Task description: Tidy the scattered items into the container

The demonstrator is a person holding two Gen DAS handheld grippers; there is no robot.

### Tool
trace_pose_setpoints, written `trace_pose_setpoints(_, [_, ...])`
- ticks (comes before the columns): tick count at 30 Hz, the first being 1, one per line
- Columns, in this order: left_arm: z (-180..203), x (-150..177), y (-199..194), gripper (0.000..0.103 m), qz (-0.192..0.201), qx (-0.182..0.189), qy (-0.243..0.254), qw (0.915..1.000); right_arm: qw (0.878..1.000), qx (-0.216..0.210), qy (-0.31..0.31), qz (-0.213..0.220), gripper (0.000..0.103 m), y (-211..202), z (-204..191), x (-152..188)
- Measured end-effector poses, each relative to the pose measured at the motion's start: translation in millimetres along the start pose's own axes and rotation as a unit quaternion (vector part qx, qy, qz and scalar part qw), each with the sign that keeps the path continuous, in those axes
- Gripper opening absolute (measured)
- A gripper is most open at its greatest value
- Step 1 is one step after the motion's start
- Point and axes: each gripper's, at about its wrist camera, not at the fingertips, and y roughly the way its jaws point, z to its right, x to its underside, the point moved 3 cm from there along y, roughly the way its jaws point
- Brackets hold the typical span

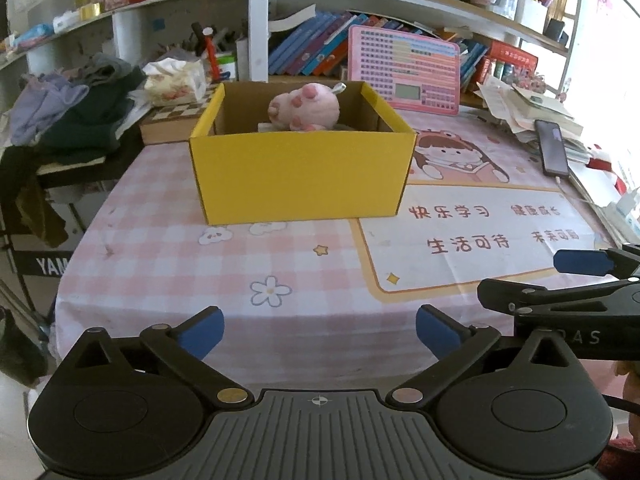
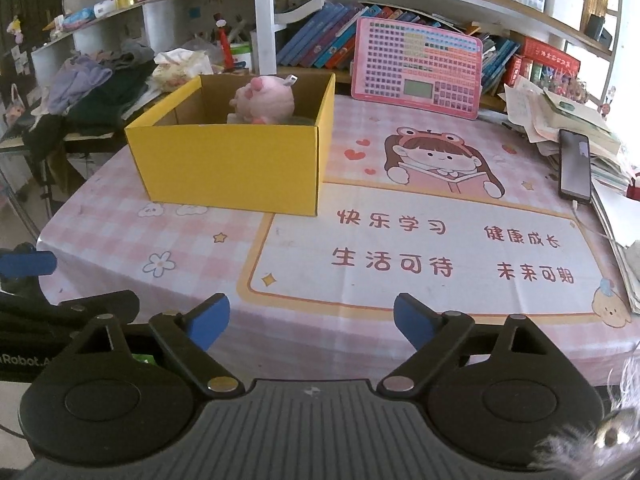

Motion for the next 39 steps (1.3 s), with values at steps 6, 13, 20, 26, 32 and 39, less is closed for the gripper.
trace_pose_setpoints(6, [-4.9,1.5,-0.3,0.103,-0.005,0.002,-0.008,1.0000,1.000,0.003,0.005,-0.006,0.097,1.4,0.8,0.4])
trace_pose_setpoints(13, [-14.6,2.4,-0.2,0.103,-0.006,-0.004,-0.026,0.9996,1.000,0.003,-0.004,-0.008,0.099,2.0,-4.9,0.3])
trace_pose_setpoints(20, [-18.8,3.0,0.3,0.103,-0.008,-0.007,-0.032,0.9994,1.000,0.002,-0.007,-0.007,0.099,3.9,-8.4,-1.8])
trace_pose_setpoints(26, [-19.6,2.9,1.0,0.103,-0.009,-0.008,-0.031,0.9994,1.000,0.001,-0.008,-0.008,0.099,5.3,-10.0,-2.9])
trace_pose_setpoints(32, [-21.4,2.7,2.4,0.103,-0.013,-0.003,-0.032,0.9994,1.000,0.001,-0.008,-0.007,0.099,5.2,-9.4,-3.1])
trace_pose_setpoints(39, [-22.2,2.8,2.8,0.103,-0.014,-0.002,-0.033,0.9994,1.000,0.000,-0.008,-0.007,0.099,5.3,-9.5,-3.5])
